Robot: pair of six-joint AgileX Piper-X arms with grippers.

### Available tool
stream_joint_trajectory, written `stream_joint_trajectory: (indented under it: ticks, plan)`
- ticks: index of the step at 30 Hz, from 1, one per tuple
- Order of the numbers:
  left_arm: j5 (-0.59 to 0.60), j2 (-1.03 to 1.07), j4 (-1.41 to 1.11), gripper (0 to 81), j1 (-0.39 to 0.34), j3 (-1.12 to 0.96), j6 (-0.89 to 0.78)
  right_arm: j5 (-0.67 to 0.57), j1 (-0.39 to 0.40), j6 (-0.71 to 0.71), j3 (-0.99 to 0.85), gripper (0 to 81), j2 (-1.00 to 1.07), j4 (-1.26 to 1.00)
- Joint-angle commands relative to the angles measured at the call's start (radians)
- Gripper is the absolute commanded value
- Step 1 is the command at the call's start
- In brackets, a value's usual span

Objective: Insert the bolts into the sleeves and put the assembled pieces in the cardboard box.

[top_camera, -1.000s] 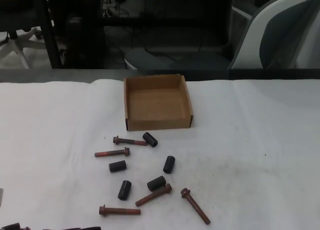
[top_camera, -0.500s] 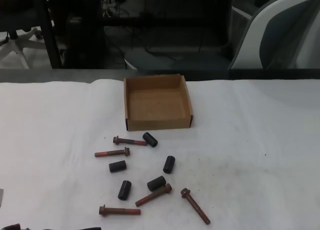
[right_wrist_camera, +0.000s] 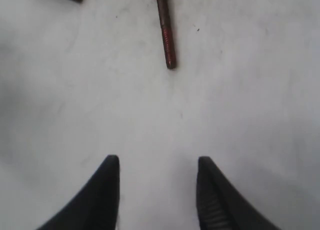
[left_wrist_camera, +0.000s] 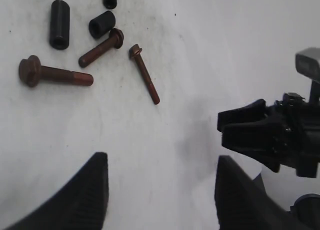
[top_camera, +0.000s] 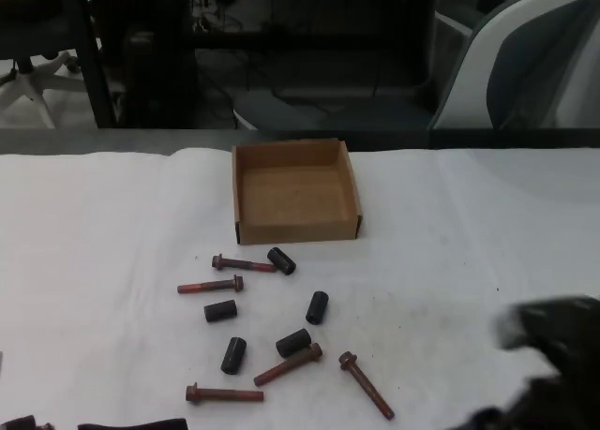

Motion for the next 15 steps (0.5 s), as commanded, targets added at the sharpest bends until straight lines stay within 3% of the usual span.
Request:
stream_joint_trajectory:
  ticks: [1,9,15]
  plan:
    - [-0.009,-0.008,-0.015,62.2,0.001,-0.009,-0.001,-0.012,-0.033,-0.167,-0.122,48.3,0.188,0.009]
    - [-0.008,-0.008,-0.042,62.2,0.001,-0.009,-0.007,-0.004,-0.114,-0.421,-0.456,48.3,0.550,0.170]
    - [-0.008,-0.008,-0.089,62.2,0.001,-0.009,-0.027,-0.012,-0.122,-0.457,-0.582,48.3,0.620,0.203]
